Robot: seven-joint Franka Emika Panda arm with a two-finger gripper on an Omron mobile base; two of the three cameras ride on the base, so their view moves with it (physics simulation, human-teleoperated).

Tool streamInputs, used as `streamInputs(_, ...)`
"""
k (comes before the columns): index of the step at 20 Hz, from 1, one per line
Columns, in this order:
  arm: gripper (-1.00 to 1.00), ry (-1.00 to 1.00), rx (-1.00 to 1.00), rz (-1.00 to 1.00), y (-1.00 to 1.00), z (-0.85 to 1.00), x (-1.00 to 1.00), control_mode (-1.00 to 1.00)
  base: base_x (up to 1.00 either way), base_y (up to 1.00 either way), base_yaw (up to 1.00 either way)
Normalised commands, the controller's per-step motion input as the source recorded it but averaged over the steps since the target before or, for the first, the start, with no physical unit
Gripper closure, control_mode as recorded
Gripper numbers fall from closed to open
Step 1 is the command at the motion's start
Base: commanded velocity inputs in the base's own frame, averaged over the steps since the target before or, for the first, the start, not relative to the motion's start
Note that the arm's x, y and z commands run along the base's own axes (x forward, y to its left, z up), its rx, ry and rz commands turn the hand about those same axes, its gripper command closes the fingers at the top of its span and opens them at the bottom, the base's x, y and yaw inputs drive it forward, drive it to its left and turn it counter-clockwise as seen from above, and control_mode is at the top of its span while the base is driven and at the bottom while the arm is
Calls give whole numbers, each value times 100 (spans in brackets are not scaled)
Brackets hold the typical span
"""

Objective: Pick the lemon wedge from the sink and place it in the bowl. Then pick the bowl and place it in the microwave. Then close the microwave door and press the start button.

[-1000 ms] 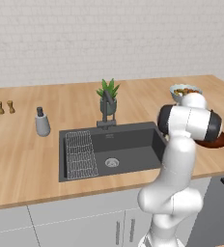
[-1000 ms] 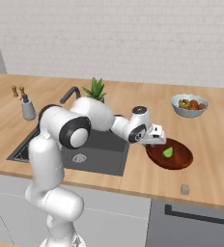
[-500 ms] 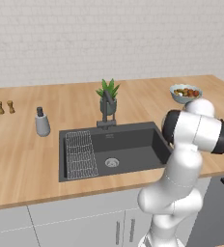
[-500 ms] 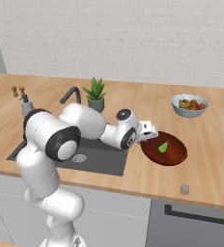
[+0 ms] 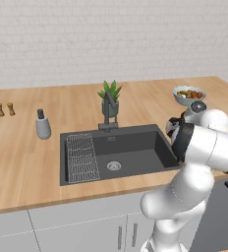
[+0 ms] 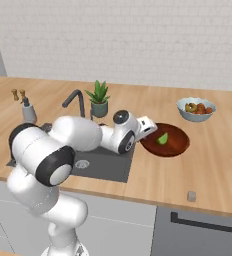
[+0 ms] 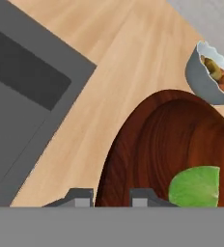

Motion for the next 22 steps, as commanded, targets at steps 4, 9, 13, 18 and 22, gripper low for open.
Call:
streamInputs(4, 100, 0, 0, 33, 0, 90, -45, -100, 0, 0, 0)
streamInputs(9, 100, 0, 0, 39, 0, 73, -59, -100, 0, 0, 0)
streamInputs(13, 100, 0, -5, 40, 10, 54, -57, -100, 0, 0, 0)
streamInputs(18, 100, -1, -11, 28, 40, 51, -47, -100, 0, 0, 0)
streamInputs(22, 100, -4, -9, 11, 55, 46, -39, -100, 0, 0, 0)
